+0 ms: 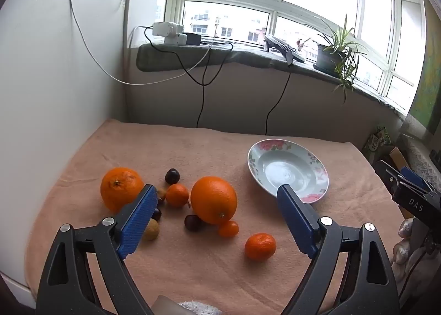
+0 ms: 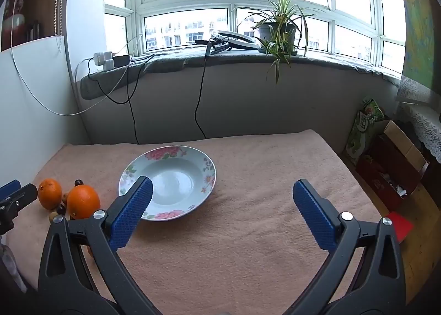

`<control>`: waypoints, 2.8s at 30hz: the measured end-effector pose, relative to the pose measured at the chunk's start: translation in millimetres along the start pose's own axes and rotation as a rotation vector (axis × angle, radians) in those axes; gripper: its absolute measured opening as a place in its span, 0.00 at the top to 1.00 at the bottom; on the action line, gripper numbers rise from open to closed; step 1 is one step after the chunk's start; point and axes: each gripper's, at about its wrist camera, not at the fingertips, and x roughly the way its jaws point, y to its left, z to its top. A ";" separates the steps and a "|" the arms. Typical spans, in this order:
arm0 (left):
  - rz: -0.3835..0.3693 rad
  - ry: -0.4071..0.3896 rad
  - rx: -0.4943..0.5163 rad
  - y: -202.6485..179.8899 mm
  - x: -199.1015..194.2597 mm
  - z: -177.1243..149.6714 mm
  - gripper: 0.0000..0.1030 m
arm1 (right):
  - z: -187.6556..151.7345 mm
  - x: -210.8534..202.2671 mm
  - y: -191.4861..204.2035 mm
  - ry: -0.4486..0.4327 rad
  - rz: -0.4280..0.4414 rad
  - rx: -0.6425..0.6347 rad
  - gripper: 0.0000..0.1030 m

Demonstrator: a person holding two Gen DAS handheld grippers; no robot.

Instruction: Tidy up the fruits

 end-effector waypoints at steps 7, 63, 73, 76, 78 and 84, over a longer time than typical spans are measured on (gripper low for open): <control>0.001 -0.002 0.001 3.9 -0.6 2.1 0.14 | 1.2 -3.2 -0.5 -0.005 0.001 -0.007 0.00; 0.008 0.001 0.006 0.7 -4.3 1.2 0.14 | -1.1 -4.5 6.7 -0.001 0.016 -0.007 0.00; 0.009 0.001 0.006 -0.2 -4.0 1.2 0.14 | -1.7 -4.2 7.0 0.000 0.017 -0.006 0.00; 0.010 0.002 0.005 -1.4 -4.2 1.5 0.14 | -1.9 -3.4 8.1 0.004 0.018 -0.008 0.00; 0.008 0.003 0.005 -1.7 -4.0 1.7 0.14 | -2.2 -2.3 9.0 0.007 0.020 -0.010 0.00; 0.007 0.005 0.005 -0.9 -3.1 0.0 0.14 | -2.5 0.8 11.8 0.017 0.023 -0.016 0.00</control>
